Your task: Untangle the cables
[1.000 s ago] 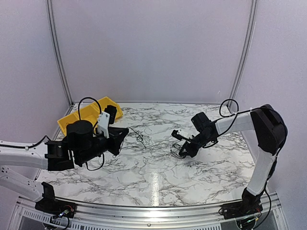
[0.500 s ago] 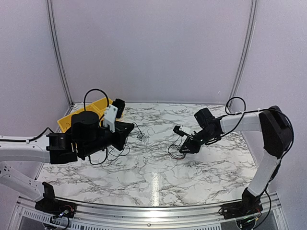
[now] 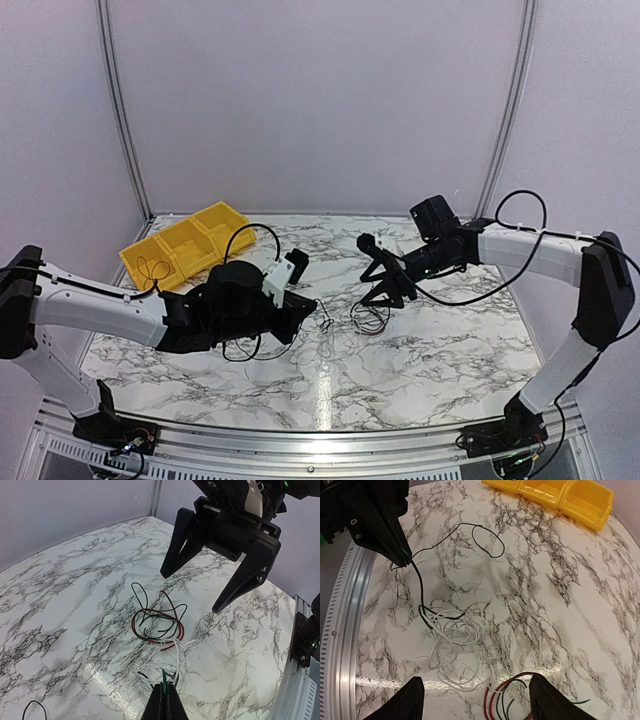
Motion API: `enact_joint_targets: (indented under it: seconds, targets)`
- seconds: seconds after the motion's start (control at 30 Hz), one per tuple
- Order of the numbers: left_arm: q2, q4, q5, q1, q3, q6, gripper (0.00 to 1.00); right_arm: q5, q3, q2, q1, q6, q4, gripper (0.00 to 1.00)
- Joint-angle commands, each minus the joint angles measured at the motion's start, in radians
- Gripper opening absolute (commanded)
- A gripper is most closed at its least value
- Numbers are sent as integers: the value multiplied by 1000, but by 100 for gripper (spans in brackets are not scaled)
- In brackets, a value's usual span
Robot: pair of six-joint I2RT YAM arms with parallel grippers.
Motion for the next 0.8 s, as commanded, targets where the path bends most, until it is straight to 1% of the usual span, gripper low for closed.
enact_joint_targets:
  seconds: [0.0,0.1,0.17,0.2,0.23,0.27,0.3,0.37,0.43,0.47,0.57,0.77]
  targets:
    - [6,90,31,2,31,-8,0,-75,65,79,74,-60,-56,74]
    - [7,101,37,1,31,-10,0,-86,80,122,102,-15,-13,74]
    - [8,106,43,2,31,-10,0,-108,103,154,108,0,-15,75]
    - [10,108,42,2,30,-9,0,-119,113,168,109,3,-21,73]
    - [8,111,44,2,30,-9,0,-128,118,181,108,2,-26,68]
    - [7,113,44,2,28,-8,0,-134,123,191,109,1,-33,63]
    - [7,116,45,2,27,-8,0,-139,126,202,109,-6,-41,52]
    - [4,119,44,2,25,-6,0,-147,130,221,109,-10,-55,29]
    - [1,121,42,2,24,-3,0,-160,125,232,106,-9,-58,3]
    - [-4,121,39,2,23,-2,0,-163,118,234,101,2,-49,0]
    - [-59,120,0,2,13,21,0,-137,87,239,66,60,-3,0]
    - [-271,83,-118,2,15,127,0,-30,57,281,-65,180,46,0]
